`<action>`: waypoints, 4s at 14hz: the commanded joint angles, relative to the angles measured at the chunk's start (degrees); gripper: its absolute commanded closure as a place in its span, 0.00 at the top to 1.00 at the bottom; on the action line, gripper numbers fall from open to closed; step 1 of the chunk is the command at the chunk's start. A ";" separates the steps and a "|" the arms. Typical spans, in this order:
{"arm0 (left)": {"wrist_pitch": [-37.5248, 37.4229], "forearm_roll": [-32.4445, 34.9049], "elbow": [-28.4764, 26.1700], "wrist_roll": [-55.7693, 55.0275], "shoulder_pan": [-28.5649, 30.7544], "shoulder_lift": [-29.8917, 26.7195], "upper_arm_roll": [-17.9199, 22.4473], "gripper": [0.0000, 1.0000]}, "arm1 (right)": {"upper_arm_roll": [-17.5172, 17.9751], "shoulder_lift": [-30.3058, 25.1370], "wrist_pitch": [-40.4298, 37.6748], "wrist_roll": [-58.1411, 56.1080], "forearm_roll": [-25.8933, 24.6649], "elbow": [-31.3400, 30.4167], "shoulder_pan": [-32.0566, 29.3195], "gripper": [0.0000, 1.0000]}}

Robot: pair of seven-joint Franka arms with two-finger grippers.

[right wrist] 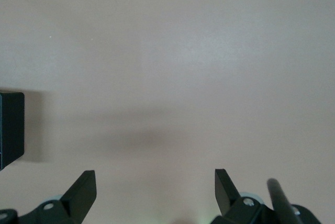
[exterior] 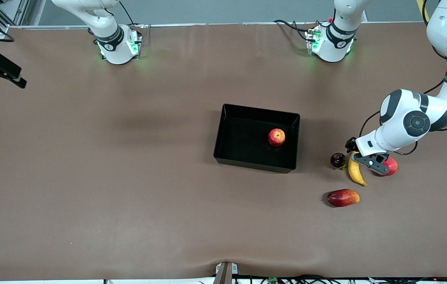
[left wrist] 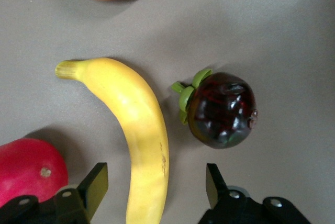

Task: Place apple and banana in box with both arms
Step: 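Close the left gripper around the middle of the banana, then lift the banana with the left gripper and carry it over the box, then lower the banana into the box and open the left gripper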

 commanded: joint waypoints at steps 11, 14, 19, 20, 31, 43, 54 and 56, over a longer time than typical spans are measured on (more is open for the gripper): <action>4.42 7.45 -1.57 -0.68 3.11 1.02 -0.19 0.00 | -1.29 0.51 -2.50 -5.84 -2.47 0.97 0.29 1.00; -0.14 6.49 -1.49 0.12 3.45 -4.24 -2.81 0.00 | -1.29 0.51 -3.04 -5.66 -3.89 0.88 0.20 1.00; -16.02 -7.19 3.42 -1.37 6.36 -13.65 -16.60 0.00 | -1.29 0.60 -4.18 -5.75 -3.89 0.88 0.20 1.00; -19.28 -9.31 5.44 -3.29 6.27 -14.02 -18.98 0.00 | -1.29 0.60 -4.18 -5.57 -3.89 0.88 0.20 1.00; -25.29 -9.16 14.68 -50.20 -14.00 -3.40 -26.83 0.00 | -1.29 0.60 -4.18 -5.66 -3.63 1.58 0.29 1.00; -24.50 -1.63 30.16 -66.06 -52.00 8.56 -0.11 0.00 | -1.29 0.68 -4.27 -5.75 -3.71 1.50 0.03 1.00; -18.70 7.54 30.24 -63.69 -54.02 16.30 0.07 0.00 | -1.38 0.68 -4.27 -5.83 -3.63 1.49 -0.24 1.00; -18.70 7.63 30.24 -63.69 -54.20 17.53 0.07 0.04 | -1.46 0.77 -4.27 -5.83 -3.63 1.50 -0.24 1.00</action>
